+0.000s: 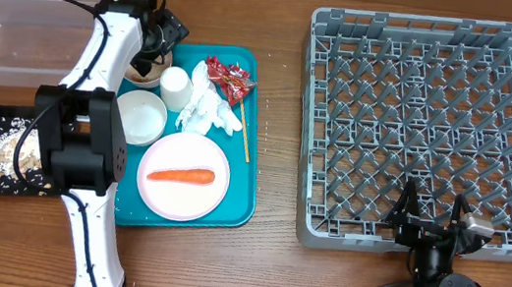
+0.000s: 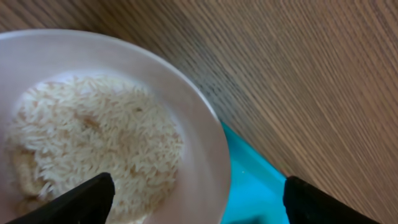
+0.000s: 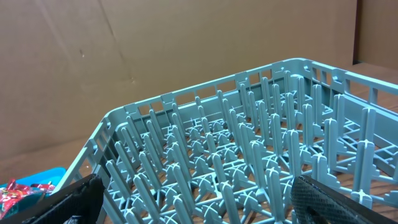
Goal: Sort waste into correct bins and load items into the dishwasher rack
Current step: 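Grasp the pink bowl with the left gripper and lift it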
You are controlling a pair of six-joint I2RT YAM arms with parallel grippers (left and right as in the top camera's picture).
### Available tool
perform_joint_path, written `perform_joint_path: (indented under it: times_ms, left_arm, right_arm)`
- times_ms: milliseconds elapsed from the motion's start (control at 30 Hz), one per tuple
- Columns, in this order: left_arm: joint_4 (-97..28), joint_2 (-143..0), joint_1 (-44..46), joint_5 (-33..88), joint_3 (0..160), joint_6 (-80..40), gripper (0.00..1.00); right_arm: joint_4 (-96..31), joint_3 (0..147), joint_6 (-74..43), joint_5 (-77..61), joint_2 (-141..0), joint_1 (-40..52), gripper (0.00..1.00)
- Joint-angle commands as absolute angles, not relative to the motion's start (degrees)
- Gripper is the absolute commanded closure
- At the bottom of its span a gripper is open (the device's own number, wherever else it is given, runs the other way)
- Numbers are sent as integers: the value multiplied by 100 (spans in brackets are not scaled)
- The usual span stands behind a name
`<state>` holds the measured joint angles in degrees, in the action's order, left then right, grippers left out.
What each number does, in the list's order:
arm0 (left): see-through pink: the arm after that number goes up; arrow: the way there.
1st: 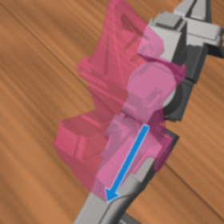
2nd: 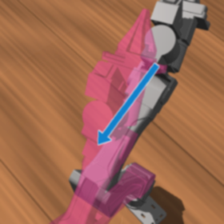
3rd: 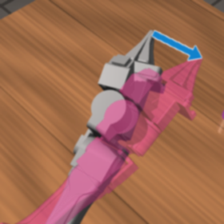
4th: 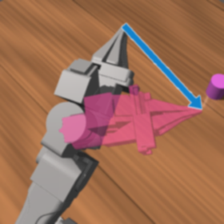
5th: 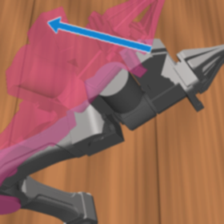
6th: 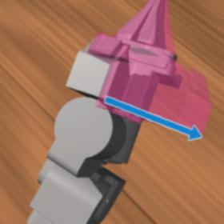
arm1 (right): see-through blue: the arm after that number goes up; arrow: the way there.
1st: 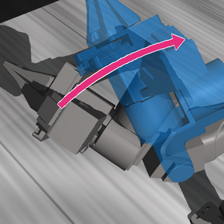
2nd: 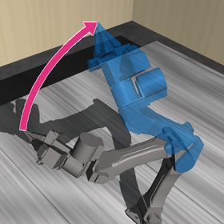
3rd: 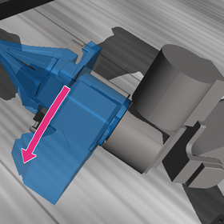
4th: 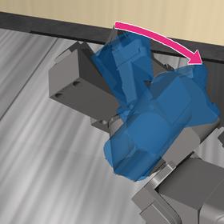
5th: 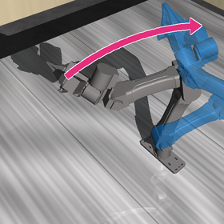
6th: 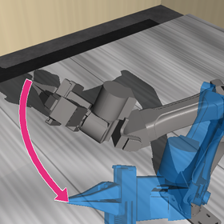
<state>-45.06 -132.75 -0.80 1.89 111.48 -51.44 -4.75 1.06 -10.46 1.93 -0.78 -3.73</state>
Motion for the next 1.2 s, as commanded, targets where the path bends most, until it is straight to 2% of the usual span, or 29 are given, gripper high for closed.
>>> perform_joint_path:
  times_ms: [0, 100, 500, 1167]
  left_arm:
    - [-4451, -13340, -78, 84, 11244, -5297, 21]
    - [-4425, -13340, -78, 78, 11244, -5295, 29]
    - [-4348, -13384, -34, -110, 11238, -5297, 33]
    - [-4368, -13598, -10, -217, 11225, -5286, 32]
  right_arm:
    - [-456, 47, -1020, 250, -16, -399, 0]
    - [-456, 47, -1020, 250, -16, -399, 0]
    - [-456, 47, -1020, 248, -16, -399, 0]
    - [-456, 47, -1020, 250, -16, -399, 0]
